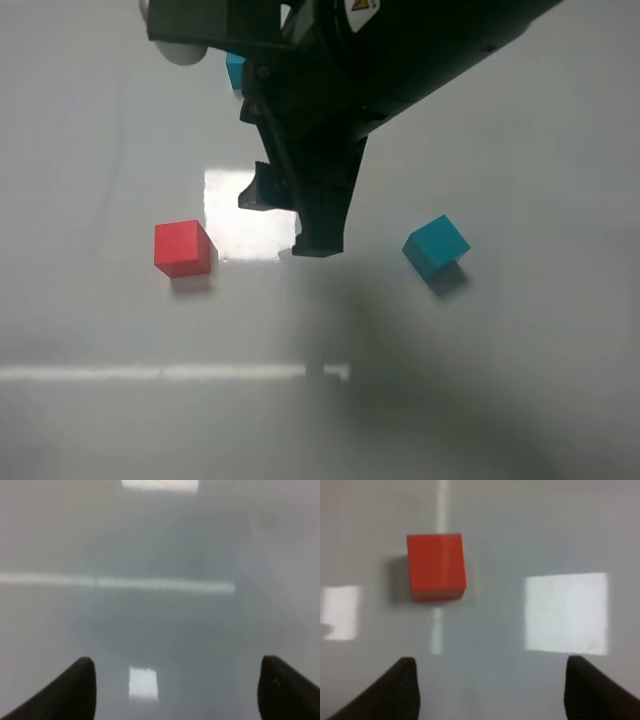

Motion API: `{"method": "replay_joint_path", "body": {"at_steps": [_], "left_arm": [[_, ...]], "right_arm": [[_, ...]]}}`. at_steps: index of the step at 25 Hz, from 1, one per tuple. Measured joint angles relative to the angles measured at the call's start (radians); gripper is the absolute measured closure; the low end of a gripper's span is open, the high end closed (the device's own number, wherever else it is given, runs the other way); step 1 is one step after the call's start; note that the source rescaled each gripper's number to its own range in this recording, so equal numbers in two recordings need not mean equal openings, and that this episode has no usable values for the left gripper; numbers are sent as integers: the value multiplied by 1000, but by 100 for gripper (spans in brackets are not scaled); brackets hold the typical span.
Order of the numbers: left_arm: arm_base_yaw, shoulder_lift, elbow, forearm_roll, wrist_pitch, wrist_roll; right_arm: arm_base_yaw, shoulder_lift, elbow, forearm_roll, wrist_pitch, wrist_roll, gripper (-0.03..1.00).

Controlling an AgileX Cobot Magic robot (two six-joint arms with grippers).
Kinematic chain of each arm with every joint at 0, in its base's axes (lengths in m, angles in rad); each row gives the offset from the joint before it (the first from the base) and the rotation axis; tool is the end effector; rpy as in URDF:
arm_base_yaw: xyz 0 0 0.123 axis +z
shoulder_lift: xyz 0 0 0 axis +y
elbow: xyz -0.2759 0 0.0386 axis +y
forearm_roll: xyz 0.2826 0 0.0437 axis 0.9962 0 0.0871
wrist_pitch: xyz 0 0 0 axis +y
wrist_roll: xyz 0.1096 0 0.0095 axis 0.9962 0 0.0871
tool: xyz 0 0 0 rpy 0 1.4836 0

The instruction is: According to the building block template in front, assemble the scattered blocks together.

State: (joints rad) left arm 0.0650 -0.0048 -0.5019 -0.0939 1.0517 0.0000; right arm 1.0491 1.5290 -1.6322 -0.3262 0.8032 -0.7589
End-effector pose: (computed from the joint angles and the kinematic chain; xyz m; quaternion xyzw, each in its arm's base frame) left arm 0.0487 -0.0058 0.2873 -0.0258 0.8478 -0.0297 0.5289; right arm 0.2178 0.3279 0.4136 -0.7167 0.5053 -0.0883 0.4725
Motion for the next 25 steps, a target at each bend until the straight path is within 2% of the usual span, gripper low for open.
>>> {"method": "replay_joint_path", "body": {"at_steps": [11, 25], "left_arm": [[0, 0, 0, 0, 0, 0], [0, 0, 0, 0, 0, 0]], "right_arm": [[2, 234, -197, 85, 0, -120, -3], [2, 332, -209, 100, -1, -165, -3]]}}
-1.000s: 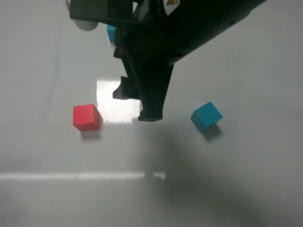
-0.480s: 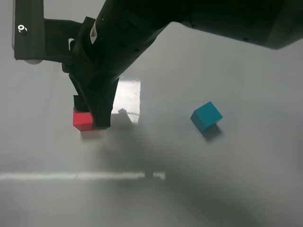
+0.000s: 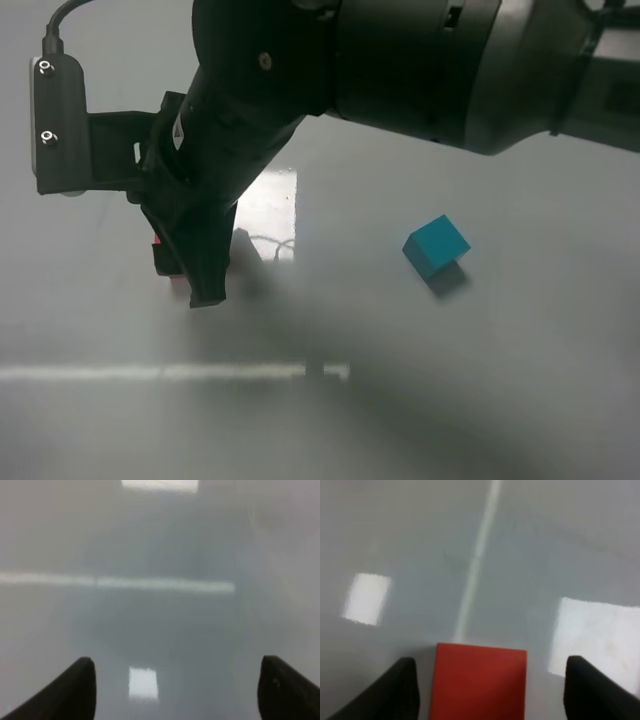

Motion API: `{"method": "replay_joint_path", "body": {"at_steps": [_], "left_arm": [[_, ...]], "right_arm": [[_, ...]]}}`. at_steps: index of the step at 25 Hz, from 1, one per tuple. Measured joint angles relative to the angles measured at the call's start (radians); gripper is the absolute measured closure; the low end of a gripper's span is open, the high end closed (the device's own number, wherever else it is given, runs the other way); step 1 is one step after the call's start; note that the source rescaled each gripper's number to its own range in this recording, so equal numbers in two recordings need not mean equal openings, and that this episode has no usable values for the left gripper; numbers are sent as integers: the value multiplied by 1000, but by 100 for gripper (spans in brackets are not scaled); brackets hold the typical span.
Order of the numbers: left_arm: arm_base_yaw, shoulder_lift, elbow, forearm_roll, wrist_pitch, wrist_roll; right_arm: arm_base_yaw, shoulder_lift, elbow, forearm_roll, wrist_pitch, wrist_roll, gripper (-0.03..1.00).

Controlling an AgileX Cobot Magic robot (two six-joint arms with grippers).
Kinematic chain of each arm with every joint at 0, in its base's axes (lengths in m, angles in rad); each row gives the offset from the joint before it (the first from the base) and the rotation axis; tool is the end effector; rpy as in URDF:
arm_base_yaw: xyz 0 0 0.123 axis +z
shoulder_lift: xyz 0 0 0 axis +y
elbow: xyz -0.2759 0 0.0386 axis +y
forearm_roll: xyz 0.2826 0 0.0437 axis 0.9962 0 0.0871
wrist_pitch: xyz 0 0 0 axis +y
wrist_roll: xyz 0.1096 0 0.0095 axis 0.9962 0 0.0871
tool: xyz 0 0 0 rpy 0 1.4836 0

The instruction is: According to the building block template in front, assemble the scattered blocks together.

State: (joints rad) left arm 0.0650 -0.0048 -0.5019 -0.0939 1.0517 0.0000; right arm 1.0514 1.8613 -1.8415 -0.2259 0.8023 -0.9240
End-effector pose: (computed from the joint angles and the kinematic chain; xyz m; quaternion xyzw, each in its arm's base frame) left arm 0.0487 -0.0058 0.2873 -0.0258 0.8478 -0.0297 0.5289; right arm 0.2541 0.4086 0.3426 -0.7794 0.4677 -0.0800 0.4092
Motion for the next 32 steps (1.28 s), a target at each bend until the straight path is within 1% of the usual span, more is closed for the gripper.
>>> {"method": "replay_joint_path", "body": {"at_steps": [8, 13, 14, 18, 19, 22, 27, 28, 29, 31, 32], "left_arm": [[0, 0, 0, 0, 0, 0], [0, 0, 0, 0, 0, 0], [0, 0, 0, 0, 0, 0], [0, 0, 0, 0, 0, 0], [0, 0, 0, 0, 0, 0], [0, 0, 0, 0, 0, 0], [0, 0, 0, 0, 0, 0], [0, 0, 0, 0, 0, 0], [0, 0, 0, 0, 0, 0], [0, 0, 0, 0, 0, 0], [0, 0, 0, 0, 0, 0]], "right_arm": [[-2, 48, -4, -3, -21, -1, -3], [-16, 53, -4, -11, -22, -3, 2], [-19, 53, -4, -11, -22, -3, 5], [-26, 53, -4, -12, -20, -3, 34], [-26, 55, -4, -11, -16, -3, 40], [-30, 63, -4, -9, -6, -3, 46], [-33, 68, -4, -7, -2, 1, 48], [-33, 68, -4, -7, -2, 1, 50], [-33, 68, -4, -7, -1, 2, 59], [-33, 68, -4, -4, -1, 5, 97], [-33, 68, -4, -4, -1, 5, 96]]}}
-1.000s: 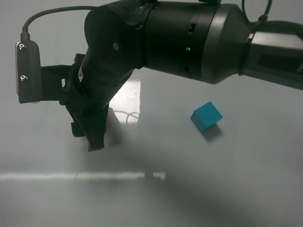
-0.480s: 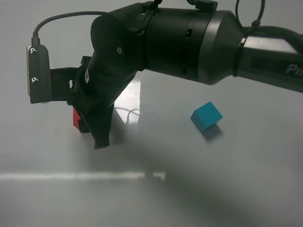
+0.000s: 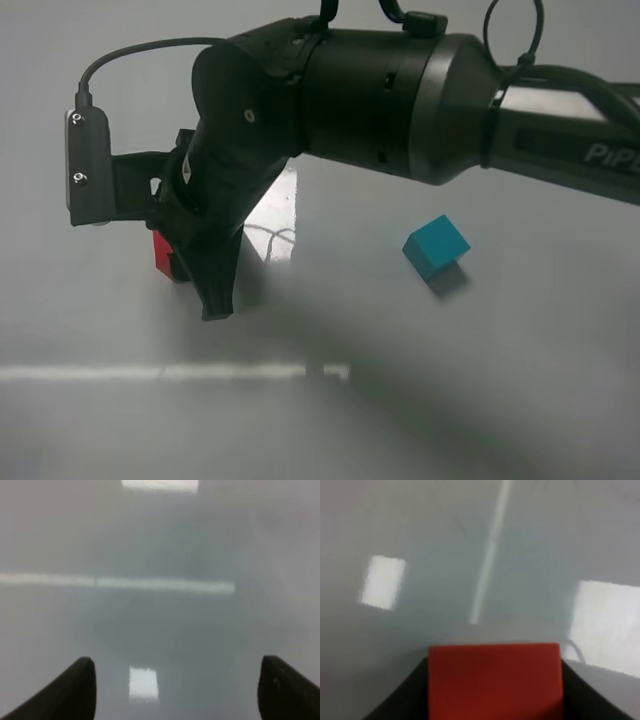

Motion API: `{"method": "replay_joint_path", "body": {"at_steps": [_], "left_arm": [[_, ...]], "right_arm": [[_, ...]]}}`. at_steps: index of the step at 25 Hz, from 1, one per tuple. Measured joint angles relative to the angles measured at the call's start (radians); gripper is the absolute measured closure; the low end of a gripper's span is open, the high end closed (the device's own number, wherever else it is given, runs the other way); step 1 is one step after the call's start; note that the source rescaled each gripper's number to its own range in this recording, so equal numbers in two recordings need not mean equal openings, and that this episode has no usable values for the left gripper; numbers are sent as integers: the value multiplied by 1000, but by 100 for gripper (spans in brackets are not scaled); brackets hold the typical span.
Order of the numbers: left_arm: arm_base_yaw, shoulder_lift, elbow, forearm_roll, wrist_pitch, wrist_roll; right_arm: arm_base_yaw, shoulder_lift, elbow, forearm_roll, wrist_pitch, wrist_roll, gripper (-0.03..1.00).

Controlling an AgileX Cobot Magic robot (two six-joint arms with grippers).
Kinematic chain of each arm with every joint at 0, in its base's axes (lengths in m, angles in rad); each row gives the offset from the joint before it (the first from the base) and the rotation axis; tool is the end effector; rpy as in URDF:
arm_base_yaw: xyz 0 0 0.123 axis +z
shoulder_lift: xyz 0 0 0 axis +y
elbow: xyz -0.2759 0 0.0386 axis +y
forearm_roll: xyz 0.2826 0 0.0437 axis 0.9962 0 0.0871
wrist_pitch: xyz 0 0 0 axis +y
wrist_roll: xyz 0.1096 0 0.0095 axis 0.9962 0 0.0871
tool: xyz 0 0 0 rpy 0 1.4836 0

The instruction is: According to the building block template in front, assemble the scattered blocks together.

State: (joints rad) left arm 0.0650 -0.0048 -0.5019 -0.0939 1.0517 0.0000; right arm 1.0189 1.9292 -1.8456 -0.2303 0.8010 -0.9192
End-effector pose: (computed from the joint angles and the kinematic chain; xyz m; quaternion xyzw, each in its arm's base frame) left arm 0.0487 -0.0058 0.2873 -0.0258 0.8478 -0.0297 0.5289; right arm 0.2749 0.4120 0.3111 -0.7827 0.4854 -0.0878 0.3795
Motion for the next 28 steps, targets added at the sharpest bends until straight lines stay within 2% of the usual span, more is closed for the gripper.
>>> {"method": "replay_joint_path", "body": {"at_steps": [8, 13, 19, 28], "left_arm": [[0, 0, 0, 0, 0, 0], [0, 0, 0, 0, 0, 0], [0, 0, 0, 0, 0, 0], [0, 0, 0, 0, 0, 0]], "right_arm": [[0, -18, -1, -4, 10, 36, 96], [0, -125, -1, -16, 10, 89, 96], [-12, -258, -1, -93, 33, 217, 96], [-157, -447, 76, -219, 103, 528, 96]]}}
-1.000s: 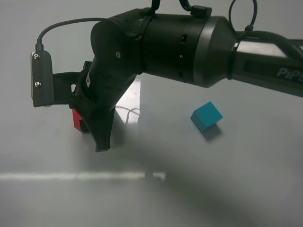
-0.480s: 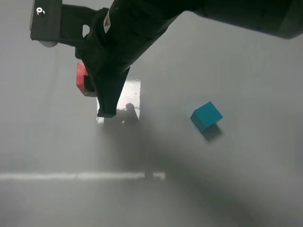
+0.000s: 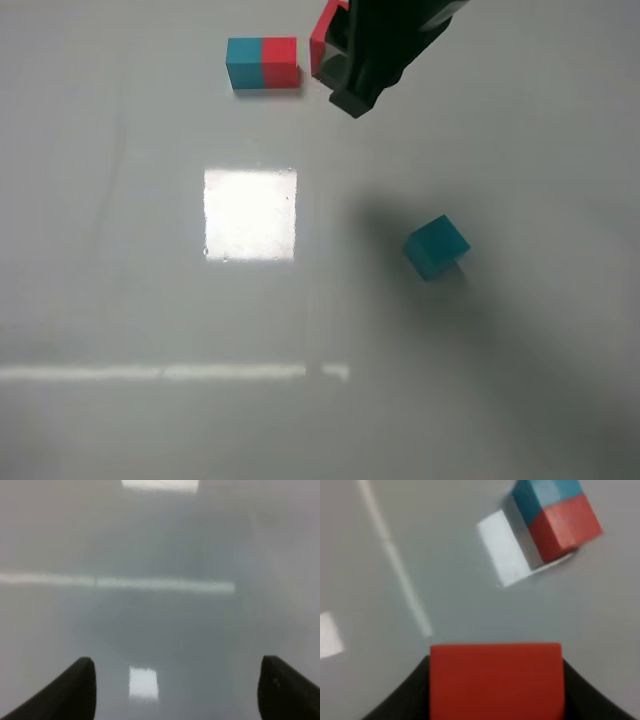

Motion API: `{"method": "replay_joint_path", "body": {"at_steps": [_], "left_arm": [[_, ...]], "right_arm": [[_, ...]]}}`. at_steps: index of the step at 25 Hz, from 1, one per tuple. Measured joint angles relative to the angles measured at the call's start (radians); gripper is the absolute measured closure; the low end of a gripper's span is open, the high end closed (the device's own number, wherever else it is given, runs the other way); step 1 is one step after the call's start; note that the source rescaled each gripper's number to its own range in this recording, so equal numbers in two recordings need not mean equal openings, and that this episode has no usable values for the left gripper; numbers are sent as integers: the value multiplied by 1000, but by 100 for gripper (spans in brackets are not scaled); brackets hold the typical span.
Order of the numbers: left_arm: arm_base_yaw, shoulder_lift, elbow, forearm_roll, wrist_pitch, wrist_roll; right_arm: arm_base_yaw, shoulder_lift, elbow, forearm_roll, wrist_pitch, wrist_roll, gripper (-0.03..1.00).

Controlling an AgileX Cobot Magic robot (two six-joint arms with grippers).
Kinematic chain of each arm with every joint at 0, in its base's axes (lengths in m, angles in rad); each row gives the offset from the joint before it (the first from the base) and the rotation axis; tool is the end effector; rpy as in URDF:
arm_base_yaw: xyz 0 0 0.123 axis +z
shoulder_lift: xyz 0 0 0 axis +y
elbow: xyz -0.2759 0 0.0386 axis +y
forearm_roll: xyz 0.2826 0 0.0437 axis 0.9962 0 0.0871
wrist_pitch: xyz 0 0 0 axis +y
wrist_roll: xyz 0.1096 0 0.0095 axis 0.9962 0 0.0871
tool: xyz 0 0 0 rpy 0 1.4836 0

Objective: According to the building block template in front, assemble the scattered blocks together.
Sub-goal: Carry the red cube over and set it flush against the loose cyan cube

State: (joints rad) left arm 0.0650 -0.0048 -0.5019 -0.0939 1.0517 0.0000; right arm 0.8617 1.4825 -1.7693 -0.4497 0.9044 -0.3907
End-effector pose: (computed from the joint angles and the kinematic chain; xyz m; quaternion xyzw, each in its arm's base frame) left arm 0.0487 -0.0058 0.2873 -0.0258 0.8478 -0.0297 0.5289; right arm 0.2659 0.2522 0.4754 -0.5221 0.6663 -0.1014 0.5226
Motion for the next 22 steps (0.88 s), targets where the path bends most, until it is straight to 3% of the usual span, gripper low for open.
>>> {"method": "replay_joint_path", "body": {"at_steps": [10, 16, 22], "left_arm": [[0, 0, 0, 0, 0, 0], [0, 0, 0, 0, 0, 0], [0, 0, 0, 0, 0, 0]], "right_arm": [[-53, -334, 392, -48, -20, 314, 96], [-53, -490, 641, -47, -101, 498, 96], [-53, -582, 858, -45, -242, 639, 96]]}}
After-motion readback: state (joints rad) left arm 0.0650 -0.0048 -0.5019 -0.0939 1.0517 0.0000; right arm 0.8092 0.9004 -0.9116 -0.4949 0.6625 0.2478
